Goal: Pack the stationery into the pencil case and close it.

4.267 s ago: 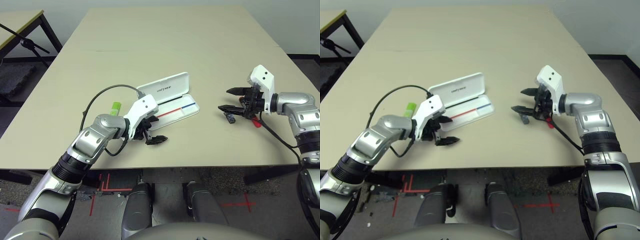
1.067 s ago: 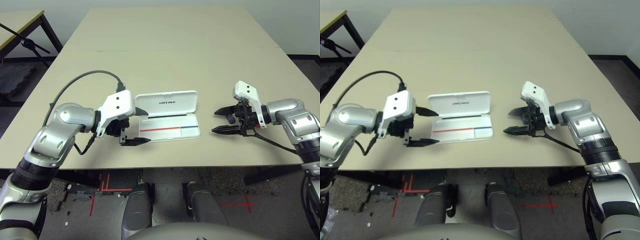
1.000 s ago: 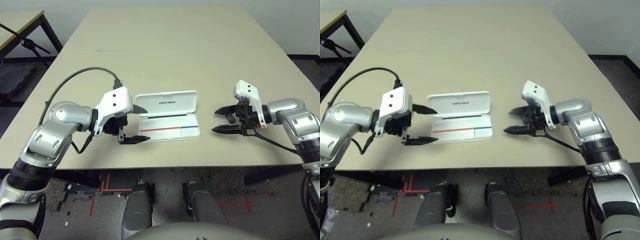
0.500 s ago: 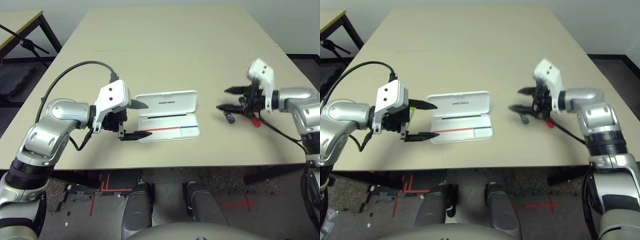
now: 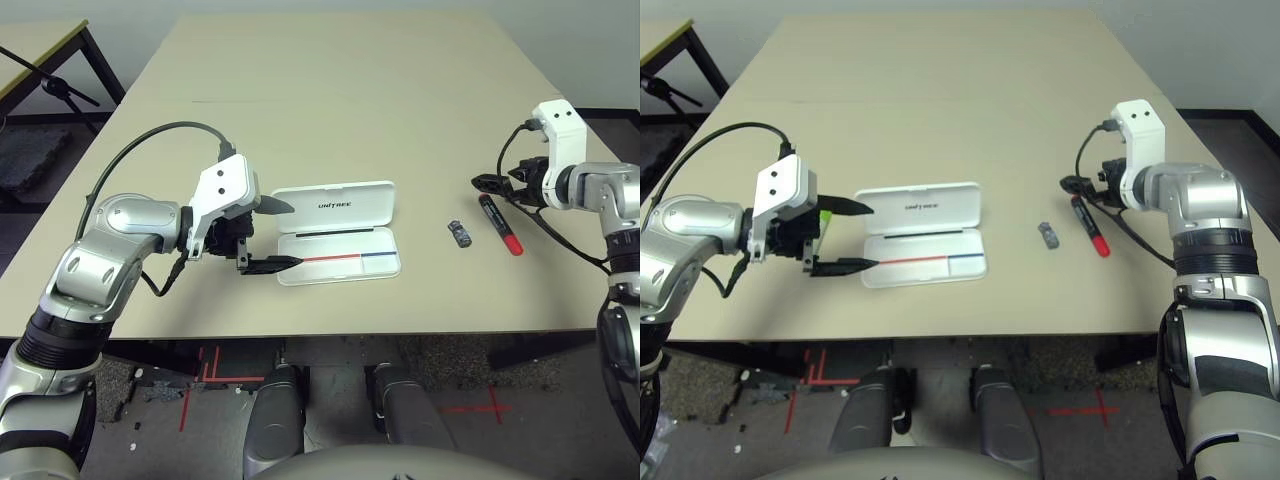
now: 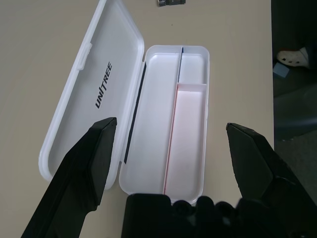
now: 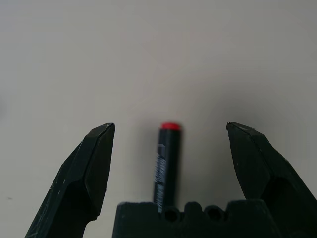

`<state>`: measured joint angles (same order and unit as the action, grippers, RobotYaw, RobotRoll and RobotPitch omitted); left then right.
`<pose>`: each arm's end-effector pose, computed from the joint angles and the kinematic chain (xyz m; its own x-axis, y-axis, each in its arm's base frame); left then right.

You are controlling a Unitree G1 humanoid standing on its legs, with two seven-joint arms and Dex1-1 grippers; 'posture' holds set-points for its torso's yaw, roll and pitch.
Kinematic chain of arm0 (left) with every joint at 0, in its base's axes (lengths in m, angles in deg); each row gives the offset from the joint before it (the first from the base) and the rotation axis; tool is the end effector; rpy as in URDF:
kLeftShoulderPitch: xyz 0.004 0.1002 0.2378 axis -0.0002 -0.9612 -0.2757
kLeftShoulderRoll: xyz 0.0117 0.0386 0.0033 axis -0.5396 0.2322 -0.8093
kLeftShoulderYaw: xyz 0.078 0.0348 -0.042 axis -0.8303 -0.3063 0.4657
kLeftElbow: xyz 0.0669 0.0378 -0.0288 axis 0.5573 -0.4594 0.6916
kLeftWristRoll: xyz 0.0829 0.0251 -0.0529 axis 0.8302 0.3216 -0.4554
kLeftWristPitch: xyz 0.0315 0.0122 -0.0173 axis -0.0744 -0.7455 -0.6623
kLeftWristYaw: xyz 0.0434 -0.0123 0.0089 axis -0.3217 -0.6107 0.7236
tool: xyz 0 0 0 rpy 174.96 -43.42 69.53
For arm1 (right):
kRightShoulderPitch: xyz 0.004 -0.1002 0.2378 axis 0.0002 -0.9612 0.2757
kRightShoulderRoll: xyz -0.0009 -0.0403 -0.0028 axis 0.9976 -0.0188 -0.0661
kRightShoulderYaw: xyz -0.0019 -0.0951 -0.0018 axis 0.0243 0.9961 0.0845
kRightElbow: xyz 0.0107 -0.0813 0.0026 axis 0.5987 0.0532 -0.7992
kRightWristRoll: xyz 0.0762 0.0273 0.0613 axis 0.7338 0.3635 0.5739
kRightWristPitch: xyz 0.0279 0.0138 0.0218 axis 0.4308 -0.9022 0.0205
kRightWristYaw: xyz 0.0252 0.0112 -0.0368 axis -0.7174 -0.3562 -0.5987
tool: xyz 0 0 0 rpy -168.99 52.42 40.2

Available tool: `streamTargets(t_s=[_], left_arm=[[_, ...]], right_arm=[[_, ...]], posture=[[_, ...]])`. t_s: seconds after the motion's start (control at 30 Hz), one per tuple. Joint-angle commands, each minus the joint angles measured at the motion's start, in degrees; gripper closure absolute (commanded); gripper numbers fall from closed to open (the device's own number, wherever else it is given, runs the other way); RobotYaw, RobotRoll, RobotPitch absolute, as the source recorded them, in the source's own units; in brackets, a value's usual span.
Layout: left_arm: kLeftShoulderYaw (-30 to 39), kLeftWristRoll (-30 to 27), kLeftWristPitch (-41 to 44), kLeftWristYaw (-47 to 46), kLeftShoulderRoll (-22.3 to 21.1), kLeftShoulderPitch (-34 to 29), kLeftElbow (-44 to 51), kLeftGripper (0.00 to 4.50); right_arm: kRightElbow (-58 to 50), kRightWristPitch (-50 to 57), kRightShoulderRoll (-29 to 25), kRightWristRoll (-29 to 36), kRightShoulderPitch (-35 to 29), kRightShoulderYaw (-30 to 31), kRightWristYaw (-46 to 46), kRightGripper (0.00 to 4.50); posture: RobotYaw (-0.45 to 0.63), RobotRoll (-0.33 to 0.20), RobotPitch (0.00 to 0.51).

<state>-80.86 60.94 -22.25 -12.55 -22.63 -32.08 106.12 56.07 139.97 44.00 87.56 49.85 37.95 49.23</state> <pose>0.2453 0.2152 0.2127 0.3194 -0.8331 -0.4517 0.9353 0.2004 0.2917 0.3016 -0.2937 0.1912 0.7868 0.2050 -0.5822 -0.2595 0.9657 -0.0107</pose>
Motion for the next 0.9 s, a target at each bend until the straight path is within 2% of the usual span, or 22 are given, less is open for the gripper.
streamTargets(t_s=[0.03,0.57,0.67,0.9], left_arm=[[-0.06,0.23,0.17,-0.68,-0.48,0.14,0.40,0.04],[0.00,0.36,0.59,-1.33,-1.59,0.39,0.33,0.04],[-0.12,0.42,0.65,-1.40,-1.59,0.45,0.37,0.00],[-0.33,0.56,0.56,-1.45,-1.54,0.47,0.23,0.00]], right_arm=[[2.30,-0.46,-0.06,-0.80,-0.52,1.26,0.53,0.00],[7.15,-0.99,1.49,-1.31,-3.45,3.36,2.30,0.00],[8.53,-2.07,1.54,-1.65,-3.16,2.76,1.06,0.65],[10.48,-4.35,1.19,-2.24,-1.43,1.94,-0.63,3.30]], posture=[[0.00,0.000,0.100],[0.01,0.000,0.099],[0.00,0.000,0.099],[0.00,0.000,0.101]])
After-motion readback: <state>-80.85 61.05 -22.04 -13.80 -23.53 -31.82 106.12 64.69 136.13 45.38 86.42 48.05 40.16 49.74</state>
